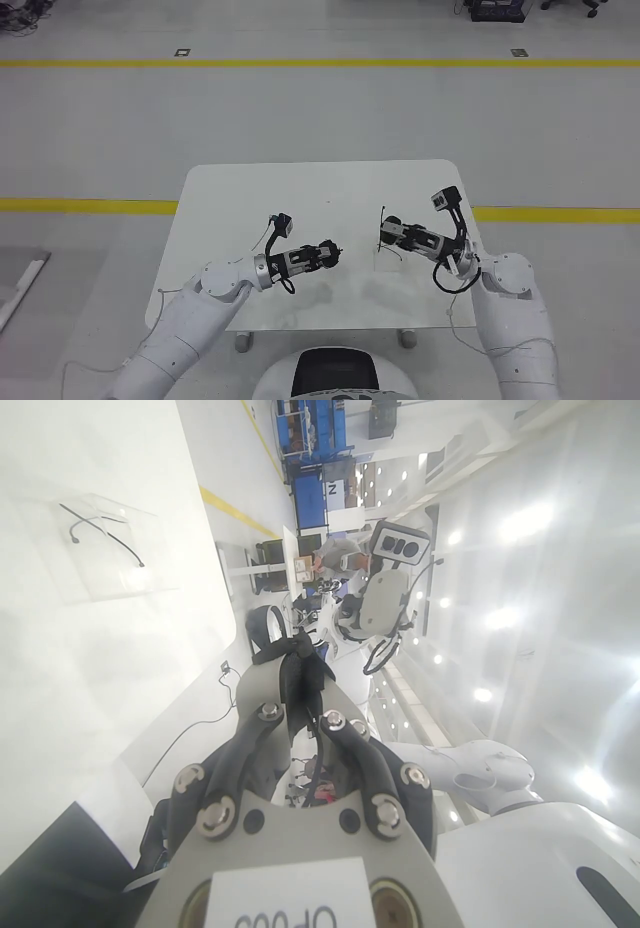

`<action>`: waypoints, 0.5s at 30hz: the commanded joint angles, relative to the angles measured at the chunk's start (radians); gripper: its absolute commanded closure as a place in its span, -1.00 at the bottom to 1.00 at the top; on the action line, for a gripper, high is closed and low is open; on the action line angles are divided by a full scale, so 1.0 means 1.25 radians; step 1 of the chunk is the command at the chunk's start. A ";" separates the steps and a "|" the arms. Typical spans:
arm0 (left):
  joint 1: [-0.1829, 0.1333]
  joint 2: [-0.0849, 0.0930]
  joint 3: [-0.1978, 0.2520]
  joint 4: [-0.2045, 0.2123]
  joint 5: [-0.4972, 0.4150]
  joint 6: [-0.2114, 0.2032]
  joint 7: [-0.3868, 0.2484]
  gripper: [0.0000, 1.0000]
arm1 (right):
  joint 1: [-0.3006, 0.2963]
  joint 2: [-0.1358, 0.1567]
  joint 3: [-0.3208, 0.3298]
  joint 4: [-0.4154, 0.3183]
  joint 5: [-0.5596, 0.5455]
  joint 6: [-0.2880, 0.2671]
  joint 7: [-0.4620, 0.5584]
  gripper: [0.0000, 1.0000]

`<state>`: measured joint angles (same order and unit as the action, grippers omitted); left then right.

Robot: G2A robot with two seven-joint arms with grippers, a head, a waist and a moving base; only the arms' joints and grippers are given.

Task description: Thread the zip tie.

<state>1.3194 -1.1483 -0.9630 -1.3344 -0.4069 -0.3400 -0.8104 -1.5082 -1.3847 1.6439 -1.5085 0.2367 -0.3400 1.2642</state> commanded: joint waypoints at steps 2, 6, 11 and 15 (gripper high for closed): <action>0.000 0.000 0.000 0.000 0.000 0.000 0.000 1.00 | -0.011 -0.006 0.013 -0.018 -0.003 0.000 -0.016 1.00; 0.000 0.000 0.000 0.000 0.000 0.000 0.000 1.00 | -0.027 -0.017 0.019 -0.044 -0.032 0.000 -0.053 1.00; 0.000 0.000 0.000 0.000 0.000 0.000 0.000 1.00 | -0.050 -0.032 0.010 -0.078 -0.078 0.000 -0.116 1.00; 0.000 0.000 0.000 0.000 0.000 0.000 0.000 1.00 | -0.064 -0.042 -0.010 -0.094 -0.112 0.000 -0.171 1.00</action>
<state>1.3194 -1.1483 -0.9630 -1.3344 -0.4069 -0.3400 -0.8104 -1.5854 -1.4352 1.6374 -1.6235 0.1025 -0.3400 1.0640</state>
